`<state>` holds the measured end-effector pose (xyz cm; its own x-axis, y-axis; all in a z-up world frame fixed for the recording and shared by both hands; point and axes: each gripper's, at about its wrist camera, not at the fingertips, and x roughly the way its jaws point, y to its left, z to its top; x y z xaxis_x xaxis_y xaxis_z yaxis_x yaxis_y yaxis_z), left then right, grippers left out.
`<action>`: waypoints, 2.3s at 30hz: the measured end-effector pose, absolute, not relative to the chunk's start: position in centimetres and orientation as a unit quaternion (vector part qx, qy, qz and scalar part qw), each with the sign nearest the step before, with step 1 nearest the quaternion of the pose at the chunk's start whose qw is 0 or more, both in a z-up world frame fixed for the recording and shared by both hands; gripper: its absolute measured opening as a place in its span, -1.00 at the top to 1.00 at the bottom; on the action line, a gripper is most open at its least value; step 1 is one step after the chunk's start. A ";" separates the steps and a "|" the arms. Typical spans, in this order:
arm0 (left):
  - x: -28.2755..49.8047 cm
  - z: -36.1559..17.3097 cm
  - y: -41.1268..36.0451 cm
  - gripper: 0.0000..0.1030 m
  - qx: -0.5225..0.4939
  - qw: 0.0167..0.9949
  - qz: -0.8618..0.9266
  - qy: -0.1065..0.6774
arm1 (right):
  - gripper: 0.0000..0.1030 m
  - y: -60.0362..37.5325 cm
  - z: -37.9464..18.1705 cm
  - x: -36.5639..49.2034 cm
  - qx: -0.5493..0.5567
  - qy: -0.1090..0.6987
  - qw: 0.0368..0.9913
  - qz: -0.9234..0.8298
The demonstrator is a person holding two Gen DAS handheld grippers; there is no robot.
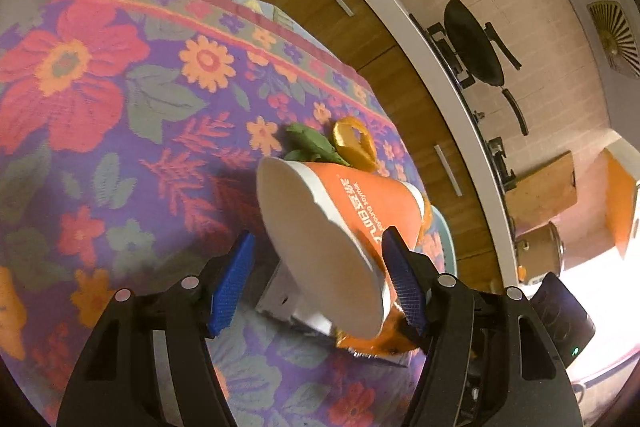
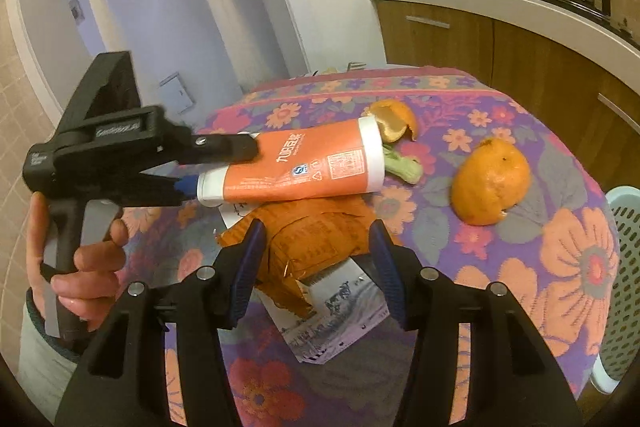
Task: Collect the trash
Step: 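Grasp the orange-white paper cup with the left tool while the right tool grasps the brown paper bag, then carry cup and paper bag over the blue basket and open both tools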
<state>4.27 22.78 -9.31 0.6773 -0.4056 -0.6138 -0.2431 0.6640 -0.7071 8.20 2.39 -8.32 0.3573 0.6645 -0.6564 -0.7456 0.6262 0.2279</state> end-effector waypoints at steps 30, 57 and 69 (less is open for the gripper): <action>2.6 -6.0 23.4 0.30 -0.426 0.844 -0.078 0.316 | -0.11 3.9 -8.8 8.3 -0.079 0.377 0.821 0.421; 1.0 -0.3 14.1 0.33 -0.186 0.928 -0.066 0.315 | 0.61 -1.8 -5.3 10.0 -0.032 0.343 0.868 0.357; -0.4 -3.1 9.2 -0.19 -0.119 0.924 -0.089 0.352 | 0.61 -4.4 -6.3 10.8 -0.013 0.358 0.873 0.332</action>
